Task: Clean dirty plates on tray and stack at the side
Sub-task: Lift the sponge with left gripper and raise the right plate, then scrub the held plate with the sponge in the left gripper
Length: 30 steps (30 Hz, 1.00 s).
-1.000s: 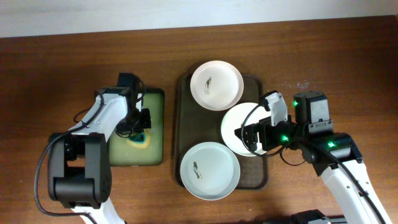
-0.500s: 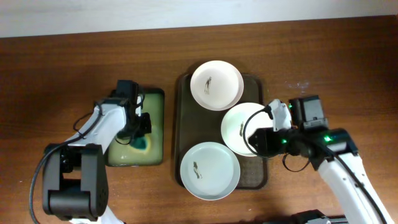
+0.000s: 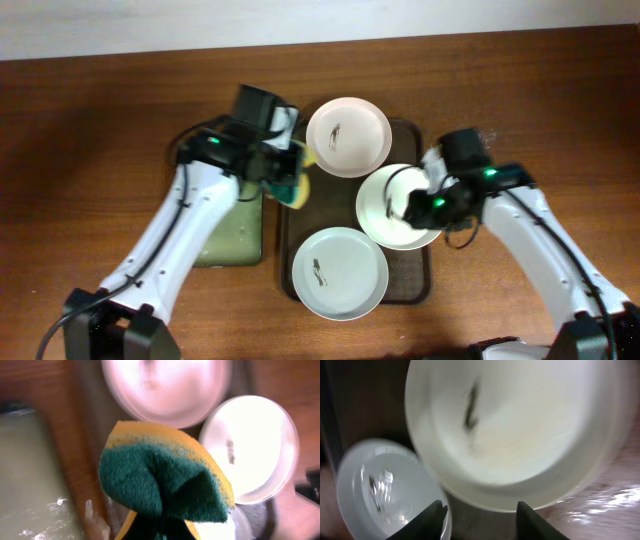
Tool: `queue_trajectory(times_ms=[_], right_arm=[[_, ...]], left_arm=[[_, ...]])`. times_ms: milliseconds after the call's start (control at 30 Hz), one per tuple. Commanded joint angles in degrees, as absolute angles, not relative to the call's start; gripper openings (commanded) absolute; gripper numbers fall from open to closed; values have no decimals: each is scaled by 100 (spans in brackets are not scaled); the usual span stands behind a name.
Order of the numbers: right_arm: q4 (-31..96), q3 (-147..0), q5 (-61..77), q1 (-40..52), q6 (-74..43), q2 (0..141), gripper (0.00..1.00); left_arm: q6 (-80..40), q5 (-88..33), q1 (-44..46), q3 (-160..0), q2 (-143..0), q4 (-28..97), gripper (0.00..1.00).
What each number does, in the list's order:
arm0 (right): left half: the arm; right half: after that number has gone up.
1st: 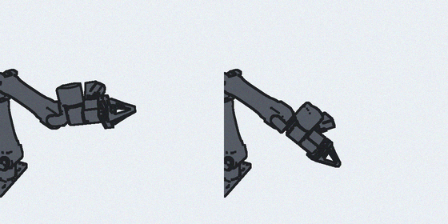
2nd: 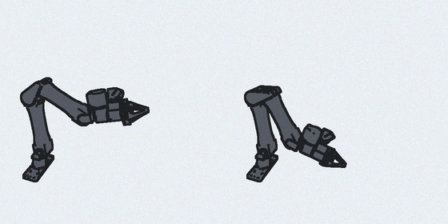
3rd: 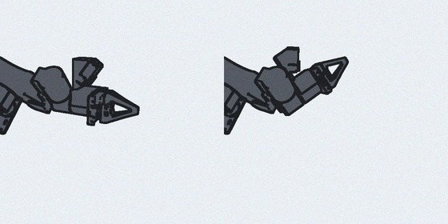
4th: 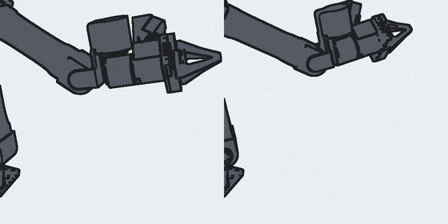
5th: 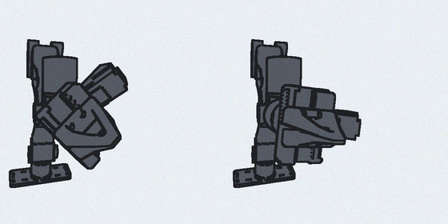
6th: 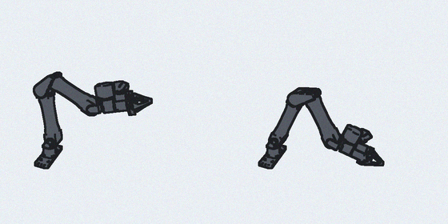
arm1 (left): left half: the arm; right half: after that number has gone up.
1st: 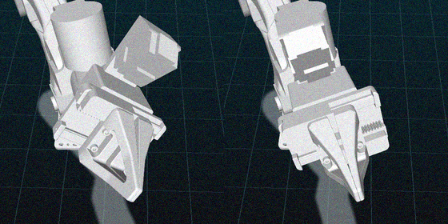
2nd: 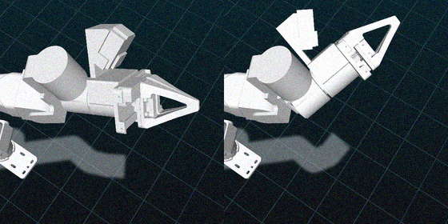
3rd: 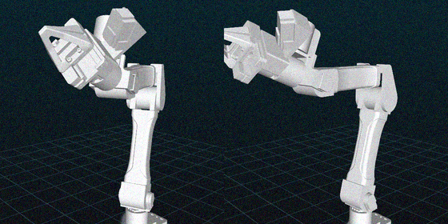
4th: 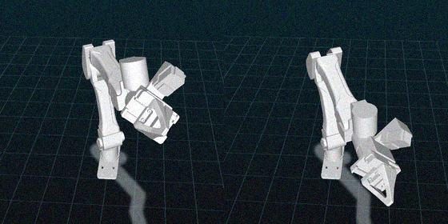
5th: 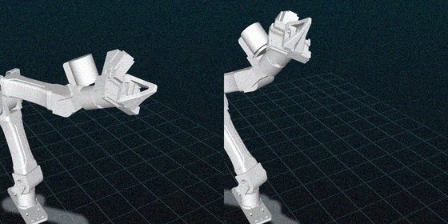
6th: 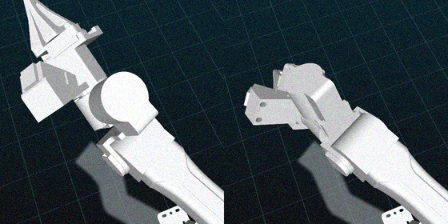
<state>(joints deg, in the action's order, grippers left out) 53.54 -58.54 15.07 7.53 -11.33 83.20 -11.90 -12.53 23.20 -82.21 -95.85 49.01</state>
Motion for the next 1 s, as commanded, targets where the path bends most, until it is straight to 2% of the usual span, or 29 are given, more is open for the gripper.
queue_trajectory(times_ms=[0, 33, 100, 167, 233, 333, 467, 500, 567, 600, 667, 733, 800, 867, 967], right_arm=[[5321, -5959, 1435, -261, -1033, 8298, 49], [5273, -5959, 1461, -609, -996, 8298, 53], [5247, -5944, 1470, -980, -790, 8305, 60], [5151, -5942, 1472, -1044, -794, 8444, 59], [4993, -5937, 1474, -1044, -794, 8735, 46], [4534, -5927, 1789, -998, -781, 9310, 35], [4051, -5913, 2209, -834, -617, 10053, 30], [4014, -5913, 2305, -768, -576, 10197, 26], [4001, -5916, 2340, -746, -489, 10259, 15], [3983, -5916, 2335, -751, -489, 10259, 4], [3983, -5916, 2338, -751, -493, 10259, 4], [3977, -5916, 2338, -751, -539, 10259, 4], [3979, -5916, 2338, -751, -537, 10259, 4], [3981, -5916, 2338, -751, -537, 10259, 4], [4012, -5916, 2338, -751, -537, 10259, 4]], left_arm=[[-1610, -1424, 3109, -8750, -10193, 4182, 0], [-1675, -1433, 3363, -9174, -10674, 4088, 0], [-1761, -2248, 3881, -10226, -11974, 3946, 0], [-2121, -2729, 4193, -10637, -12838, 3876, 0], [-2327, -2877, 4289, -10634, -13242, 3861, 0], [-2379, -2853, 4294, -10632, -13415, 4132, 0], [-2377, -2609, 4294, -10632, -13415, 4224, 0], [-2375, -2547, 4292, -10632, -13415, 4226, 0], [-2300, -2390, 4294, -10632, -13415, 4296, 0], [-2290, -2375, 4285, -10634, -13413, 4331, 0], [-2290, -2311, 4272, -10809, -13410, 4630, 0], [-2290, -1697, 4305, -10912, -13413, 4875, 0], [-2290, -270, 4628, -10879, -13552, 4866, 0], [-2281, 169, 4960, -10879, -13880, 4884, 0], [-2425, 735, 4775, -11113, -13874, 5293, 0]])
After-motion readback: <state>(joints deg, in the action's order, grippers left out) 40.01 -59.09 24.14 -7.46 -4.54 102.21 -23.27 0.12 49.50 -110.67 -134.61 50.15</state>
